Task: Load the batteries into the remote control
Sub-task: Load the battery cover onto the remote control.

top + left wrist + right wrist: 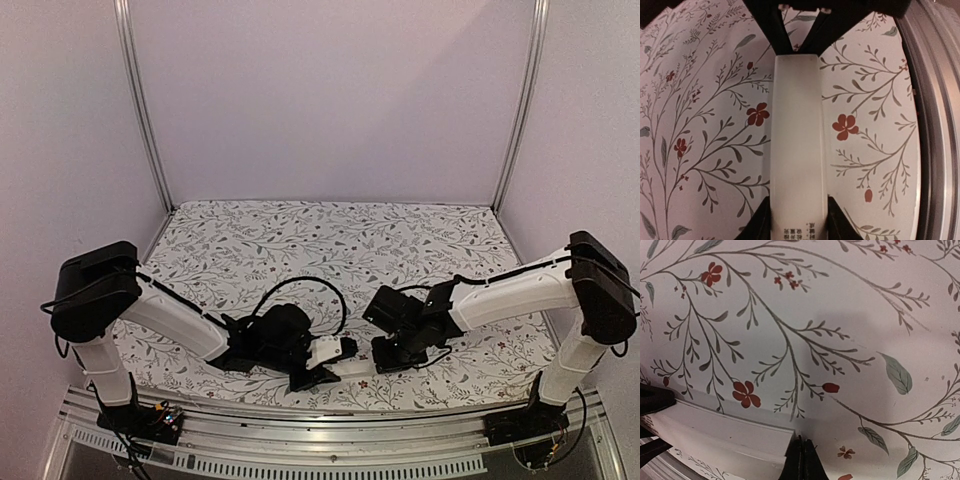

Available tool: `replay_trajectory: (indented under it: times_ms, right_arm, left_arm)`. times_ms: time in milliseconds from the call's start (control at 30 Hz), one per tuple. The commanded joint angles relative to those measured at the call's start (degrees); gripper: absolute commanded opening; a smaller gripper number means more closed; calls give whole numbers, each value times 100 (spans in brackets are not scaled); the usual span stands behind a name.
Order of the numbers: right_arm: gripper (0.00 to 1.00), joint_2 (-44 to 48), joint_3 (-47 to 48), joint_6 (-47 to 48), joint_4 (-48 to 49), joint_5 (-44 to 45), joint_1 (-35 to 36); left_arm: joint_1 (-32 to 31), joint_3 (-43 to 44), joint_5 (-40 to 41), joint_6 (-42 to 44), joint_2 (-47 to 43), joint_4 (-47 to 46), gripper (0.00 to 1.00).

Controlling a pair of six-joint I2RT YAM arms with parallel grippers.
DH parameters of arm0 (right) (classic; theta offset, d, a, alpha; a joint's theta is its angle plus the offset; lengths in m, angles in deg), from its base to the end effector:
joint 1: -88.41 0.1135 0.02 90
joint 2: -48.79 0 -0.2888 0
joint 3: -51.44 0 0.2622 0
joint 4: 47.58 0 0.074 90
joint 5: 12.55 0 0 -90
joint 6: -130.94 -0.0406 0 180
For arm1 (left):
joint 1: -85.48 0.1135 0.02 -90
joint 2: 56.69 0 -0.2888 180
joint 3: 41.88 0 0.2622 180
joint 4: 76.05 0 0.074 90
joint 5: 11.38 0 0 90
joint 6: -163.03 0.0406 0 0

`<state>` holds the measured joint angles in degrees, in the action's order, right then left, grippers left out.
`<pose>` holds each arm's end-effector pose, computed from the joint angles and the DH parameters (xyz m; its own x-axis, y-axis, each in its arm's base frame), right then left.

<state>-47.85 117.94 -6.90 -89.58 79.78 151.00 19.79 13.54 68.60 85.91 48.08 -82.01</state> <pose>0.1466 0.2791 0.1597 -0.9474 -0.2180 -0.2345 -0.2667 0.9425 0.2014 0.1365 -0.3194 0.1155 -0.0640 0.6750 -0.7351 0.9886 0.1433 0.0455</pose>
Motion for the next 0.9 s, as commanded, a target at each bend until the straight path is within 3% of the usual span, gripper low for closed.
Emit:
replay_trajectory:
  times_ms: [0,233,567,733,867]
  right_arm:
    - [0,-530,397,21,621,-473,131]
    - [0,-128,431,12,-12,230,118]
    - [0,997,-416,-467,-803,716,-115]
    - [0,744,-139,-445,-549,599,2]
    - [0,109,364,-235,150,2,205]
  left_arm:
    - [-24,-44,47,30,205,73,22]
    - [-24,-97,74,29,186,72,21]
    - [-14,-146,105,2,166,115,21]
    - [-20,-150,121,-19,166,104,21]
    - [-16,-141,132,-27,146,107,21]
